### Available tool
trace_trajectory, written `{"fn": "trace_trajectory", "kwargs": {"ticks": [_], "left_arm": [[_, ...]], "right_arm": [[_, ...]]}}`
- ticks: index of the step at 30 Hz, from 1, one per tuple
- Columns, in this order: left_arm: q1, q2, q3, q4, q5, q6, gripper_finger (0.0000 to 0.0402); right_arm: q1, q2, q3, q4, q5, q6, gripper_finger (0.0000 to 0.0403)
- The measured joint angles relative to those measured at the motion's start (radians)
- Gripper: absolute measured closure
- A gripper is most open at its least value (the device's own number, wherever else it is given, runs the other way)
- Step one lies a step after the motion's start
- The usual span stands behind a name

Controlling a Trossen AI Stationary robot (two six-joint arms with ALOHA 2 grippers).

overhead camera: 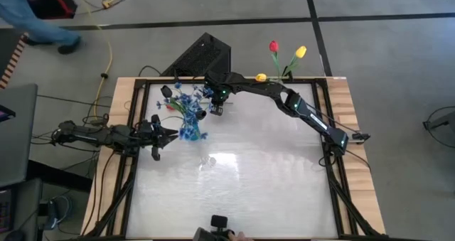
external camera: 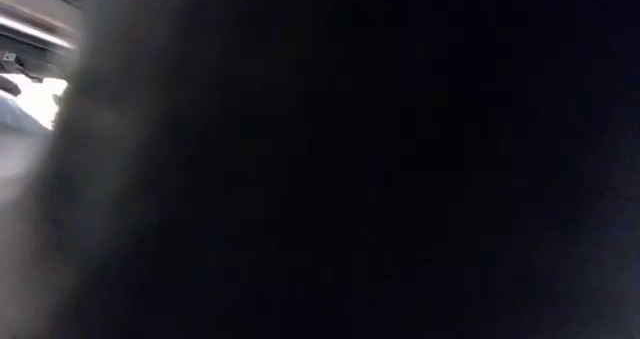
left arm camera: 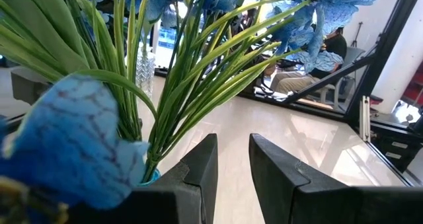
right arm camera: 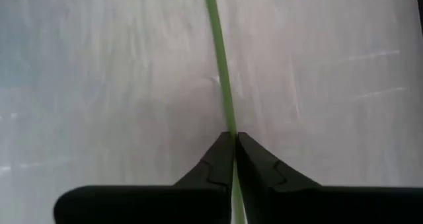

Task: Sort flowers into vase by color
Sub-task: Put the red tulip flower into the transparent vase

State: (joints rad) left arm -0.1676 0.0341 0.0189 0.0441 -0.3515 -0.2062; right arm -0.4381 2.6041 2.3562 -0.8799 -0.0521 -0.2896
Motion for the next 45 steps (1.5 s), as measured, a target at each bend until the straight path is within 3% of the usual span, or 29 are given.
{"fn": "trace_trajectory", "kwargs": {"ticks": [27,39,45], "left_arm": [[0.0,0.0,0.0,0.0,0.0,0.0,0.0326],[0.0,0.0,0.0,0.0,0.002,0.0,0.0326],[0.0,0.0,0.0,0.0,0.001,0.0,0.0326]], "right_arm": [[0.011,0.002,0.0,0.078,-0.001,-0.047,0.0383],[0.026,-0.057,-0.001,0.145,0.028,-0.057,0.0383],[0.029,-0.082,0.0,0.067,0.029,-0.035,0.0386]]}}
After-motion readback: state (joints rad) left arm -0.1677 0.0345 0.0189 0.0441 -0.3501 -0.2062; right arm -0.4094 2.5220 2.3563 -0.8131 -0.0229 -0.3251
